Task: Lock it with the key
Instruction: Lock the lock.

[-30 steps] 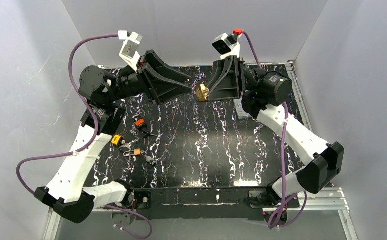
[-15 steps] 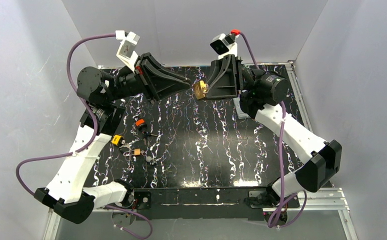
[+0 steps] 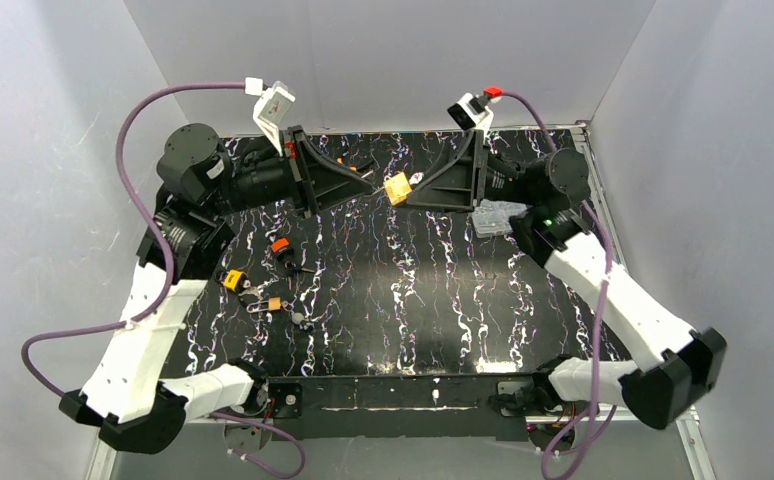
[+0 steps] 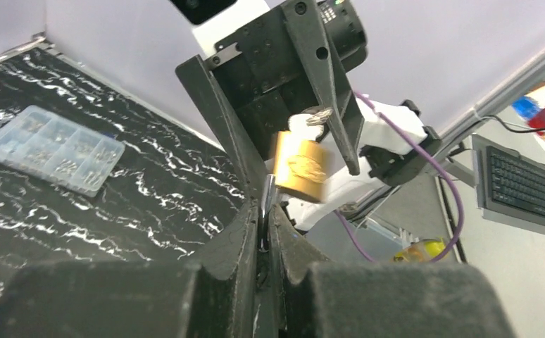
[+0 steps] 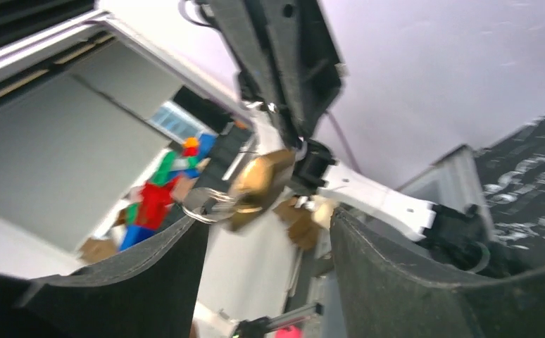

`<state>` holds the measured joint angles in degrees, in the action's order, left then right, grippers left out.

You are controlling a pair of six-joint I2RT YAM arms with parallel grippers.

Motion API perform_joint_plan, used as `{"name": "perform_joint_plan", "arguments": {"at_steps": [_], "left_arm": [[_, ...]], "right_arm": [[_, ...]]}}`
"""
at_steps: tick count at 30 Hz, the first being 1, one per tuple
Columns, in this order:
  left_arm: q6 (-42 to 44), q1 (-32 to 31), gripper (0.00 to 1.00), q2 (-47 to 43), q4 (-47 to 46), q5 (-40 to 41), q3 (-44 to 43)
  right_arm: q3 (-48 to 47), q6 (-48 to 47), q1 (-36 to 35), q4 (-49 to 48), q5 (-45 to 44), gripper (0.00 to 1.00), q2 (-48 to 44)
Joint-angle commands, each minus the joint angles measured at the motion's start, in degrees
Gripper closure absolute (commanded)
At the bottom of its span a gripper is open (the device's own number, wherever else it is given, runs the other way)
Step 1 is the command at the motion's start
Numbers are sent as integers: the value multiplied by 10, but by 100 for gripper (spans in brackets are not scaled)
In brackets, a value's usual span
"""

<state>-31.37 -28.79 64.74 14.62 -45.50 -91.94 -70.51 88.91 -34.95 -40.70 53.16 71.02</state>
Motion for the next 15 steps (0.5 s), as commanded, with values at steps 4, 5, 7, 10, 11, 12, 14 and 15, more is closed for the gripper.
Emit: {"name": "perform_joint_plan", "arguments": {"at_steps": [4,5,7,10,11,12,14,15], "left_arm": [[63,-3,100,-39,128,28,-42],[67,-3,100,-41,134,24,-42],[74,-3,100,-41,147,12,-45],[71,-3,100,-37,156,-5,-48],[68,-3,100,-37,156,-7,-46],[65,-3,100,-36,156,-9,-45],[57,-3,100,-34,157,-14,-44],[52,-3,100,-32,156,-16,-44]], "right_arm": [[-10,-380,-1,402,-101,23,-88],[-11,-391,-1,410,-102,23,-89],[-21,-420,-3,430,-103,23,-89],[-43,-479,-4,458,-110,24,-90],[-52,-498,-5,467,-113,24,-93],[-58,-514,-5,471,-114,24,-96],[-67,-536,-5,472,-114,23,-104],[-71,-543,-5,468,-108,23,-107]]}}
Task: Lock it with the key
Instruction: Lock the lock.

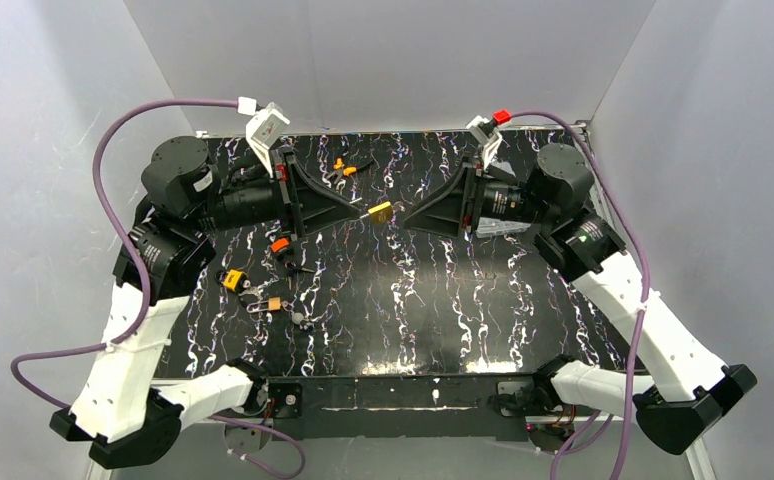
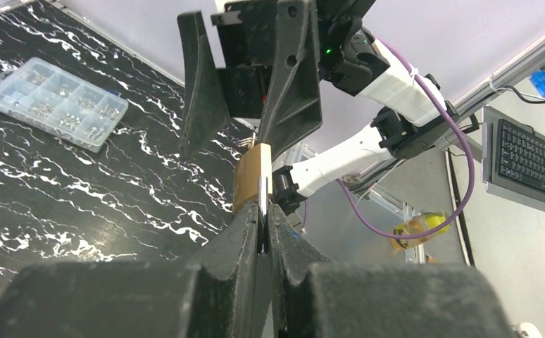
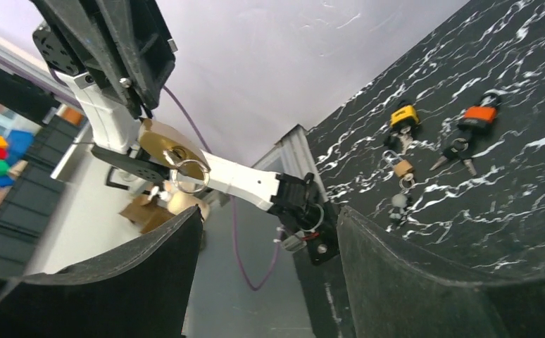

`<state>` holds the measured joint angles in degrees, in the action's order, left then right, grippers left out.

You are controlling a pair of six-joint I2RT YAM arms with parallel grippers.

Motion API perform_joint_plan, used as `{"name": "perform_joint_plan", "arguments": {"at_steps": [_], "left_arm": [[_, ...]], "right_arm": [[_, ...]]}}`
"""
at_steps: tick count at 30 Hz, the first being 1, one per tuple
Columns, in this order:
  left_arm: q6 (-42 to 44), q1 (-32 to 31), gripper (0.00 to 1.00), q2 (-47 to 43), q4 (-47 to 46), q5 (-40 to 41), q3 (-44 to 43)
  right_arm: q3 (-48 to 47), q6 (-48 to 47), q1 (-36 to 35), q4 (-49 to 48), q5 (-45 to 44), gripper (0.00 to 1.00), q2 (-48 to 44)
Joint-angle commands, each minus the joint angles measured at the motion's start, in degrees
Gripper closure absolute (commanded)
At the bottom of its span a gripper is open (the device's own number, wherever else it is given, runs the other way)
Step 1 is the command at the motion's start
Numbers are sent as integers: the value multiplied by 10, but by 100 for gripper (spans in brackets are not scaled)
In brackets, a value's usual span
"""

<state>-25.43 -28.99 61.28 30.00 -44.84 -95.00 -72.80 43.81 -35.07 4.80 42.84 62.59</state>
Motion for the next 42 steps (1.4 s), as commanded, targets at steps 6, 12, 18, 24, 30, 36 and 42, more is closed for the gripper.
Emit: {"name": "perform_joint_plan", "arguments": {"at_steps": [6,12,18,24,30,36,42], "left_arm": [[-49,-1,100,20,-1,-45,-15],[-85,-6,100,24,-31,-65,-2],[-109,-19,100,33,-59,-74,1],[-112,-27,100,43,-61,-66,-2],[-113,-27,100,51,-60,-66,-8],[-112,-27,100,53,-60,-66,-11],[-111,-27,100,53,-59,-66,-11]], "right_arm": [[-49,-100,-9,-40,34,20,-31],[-74,-119,-19,-40,53,19,-13],[-94,-142,-27,-23,52,20,5],[-115,-132,-33,-40,74,29,24],[-112,-122,-43,-43,88,50,23],[-104,-118,-44,-42,97,55,14],[-96,-111,-44,-43,105,62,8]]}}
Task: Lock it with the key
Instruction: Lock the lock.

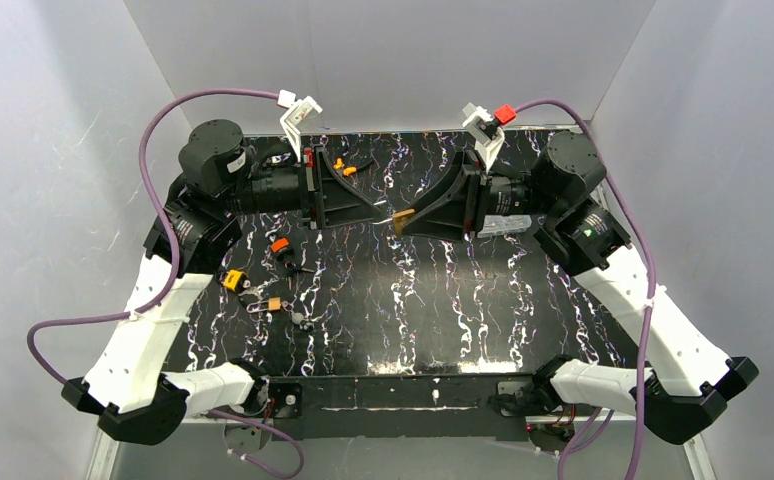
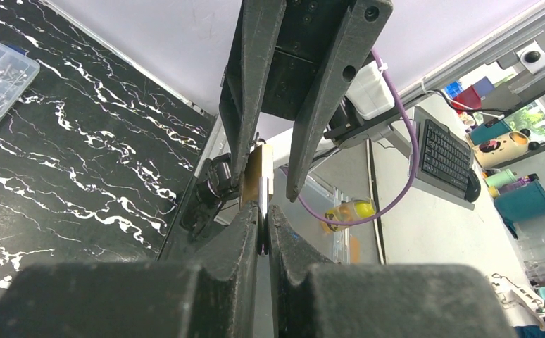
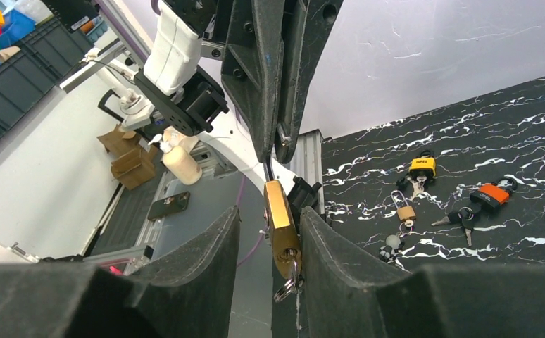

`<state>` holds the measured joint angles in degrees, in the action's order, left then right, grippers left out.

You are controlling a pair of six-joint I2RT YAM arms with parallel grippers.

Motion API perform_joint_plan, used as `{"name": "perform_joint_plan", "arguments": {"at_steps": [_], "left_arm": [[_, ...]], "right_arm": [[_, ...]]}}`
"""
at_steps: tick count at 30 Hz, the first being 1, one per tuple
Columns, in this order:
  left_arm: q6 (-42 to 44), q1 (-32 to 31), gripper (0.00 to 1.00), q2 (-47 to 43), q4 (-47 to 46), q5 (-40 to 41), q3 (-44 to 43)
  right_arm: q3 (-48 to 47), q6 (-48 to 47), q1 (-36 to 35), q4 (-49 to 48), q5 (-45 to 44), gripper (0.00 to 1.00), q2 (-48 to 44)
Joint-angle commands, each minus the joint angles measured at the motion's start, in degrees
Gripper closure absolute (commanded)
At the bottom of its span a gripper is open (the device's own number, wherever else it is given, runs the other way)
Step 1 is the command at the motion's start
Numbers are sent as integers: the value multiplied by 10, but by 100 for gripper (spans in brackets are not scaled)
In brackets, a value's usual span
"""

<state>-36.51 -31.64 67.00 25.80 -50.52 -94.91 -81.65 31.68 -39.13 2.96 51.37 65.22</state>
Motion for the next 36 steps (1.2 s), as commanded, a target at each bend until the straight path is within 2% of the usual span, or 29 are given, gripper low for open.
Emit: {"name": "perform_joint_plan", "arguments": {"at_steps": [1,16,24,28,29,30,32,33,34,36], "left_arm": [[0,-1,100,-5,-17,-9,-12],[-2,-1,100,6,-17,-14,-18],[-3,-1,100,13,-17,-18,-27],[-2,-2,100,18,-15,-23,-28],[2,-2,99,21,-7,-21,-32],[12,-1,92,23,8,-17,-40],[44,-1,56,21,41,6,-55],[74,-1,42,17,66,31,-65],[101,-1,33,13,89,59,-75],[145,-1,23,-4,118,118,-89]], "right_arm": [[-7,13,-3,-24,23,64,-19],[-10,18,-3,-3,28,68,-15],[-19,16,-5,14,18,81,-4],[-24,19,-5,22,4,99,0],[-23,22,-5,22,-1,99,-1],[-20,26,-5,21,-9,99,-3],[-15,34,-3,23,-28,99,-9],[-15,40,0,26,-35,99,-12],[-15,48,3,27,-38,99,-12],[-16,74,10,27,-36,99,-12]]}}
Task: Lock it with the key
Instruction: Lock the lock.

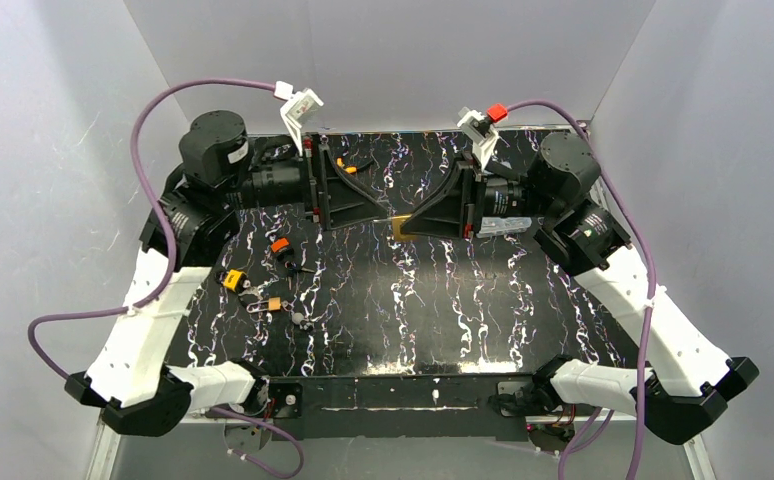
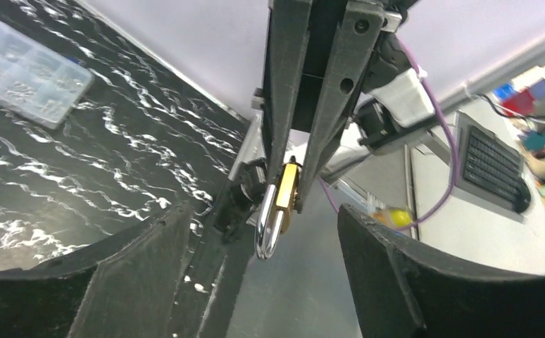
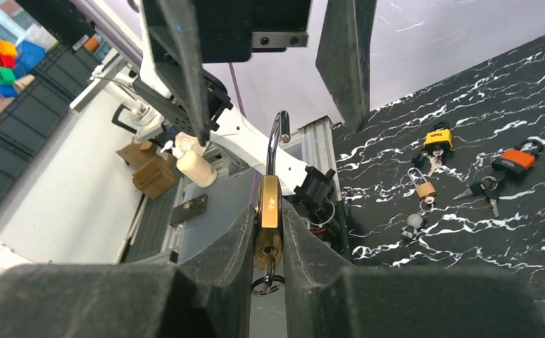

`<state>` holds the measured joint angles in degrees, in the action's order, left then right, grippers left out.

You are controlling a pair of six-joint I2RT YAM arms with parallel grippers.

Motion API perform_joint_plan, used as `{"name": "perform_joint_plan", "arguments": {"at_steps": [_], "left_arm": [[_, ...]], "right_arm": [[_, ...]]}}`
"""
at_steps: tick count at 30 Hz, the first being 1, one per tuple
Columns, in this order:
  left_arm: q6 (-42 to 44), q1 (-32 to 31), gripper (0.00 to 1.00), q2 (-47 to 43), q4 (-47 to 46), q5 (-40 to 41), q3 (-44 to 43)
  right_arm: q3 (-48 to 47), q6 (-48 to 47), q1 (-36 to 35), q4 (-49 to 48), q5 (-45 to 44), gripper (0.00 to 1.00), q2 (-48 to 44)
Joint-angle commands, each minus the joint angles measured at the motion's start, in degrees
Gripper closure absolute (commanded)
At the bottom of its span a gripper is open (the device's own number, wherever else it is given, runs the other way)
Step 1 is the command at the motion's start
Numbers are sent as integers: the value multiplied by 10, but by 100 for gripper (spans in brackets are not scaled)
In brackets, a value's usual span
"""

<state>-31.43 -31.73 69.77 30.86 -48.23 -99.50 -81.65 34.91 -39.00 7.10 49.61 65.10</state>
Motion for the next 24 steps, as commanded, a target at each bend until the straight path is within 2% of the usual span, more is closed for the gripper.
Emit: {"name": "perform_joint_plan", "arguments": {"at_steps": [1,3,5,10,15,24], "left_arm": [[109,-1,22,-41,68,127,-42],[134,-1,20,-54,63,153,-41],[143,0,21,-58,52,146,-44],[117,-1,29,-48,-24,49,-49],[80,-1,33,-23,-74,-36,-43],[76,-12,34,-13,-87,-56,-11]], "right_arm": [[-16,54,12,-15,-16,99,-11],[-16,81,21,-14,-8,99,-10],[-18,114,27,-22,8,99,-7],[-25,181,29,-40,43,99,8],[-28,197,29,-45,48,99,7],[-49,204,30,-48,47,99,7]]}}
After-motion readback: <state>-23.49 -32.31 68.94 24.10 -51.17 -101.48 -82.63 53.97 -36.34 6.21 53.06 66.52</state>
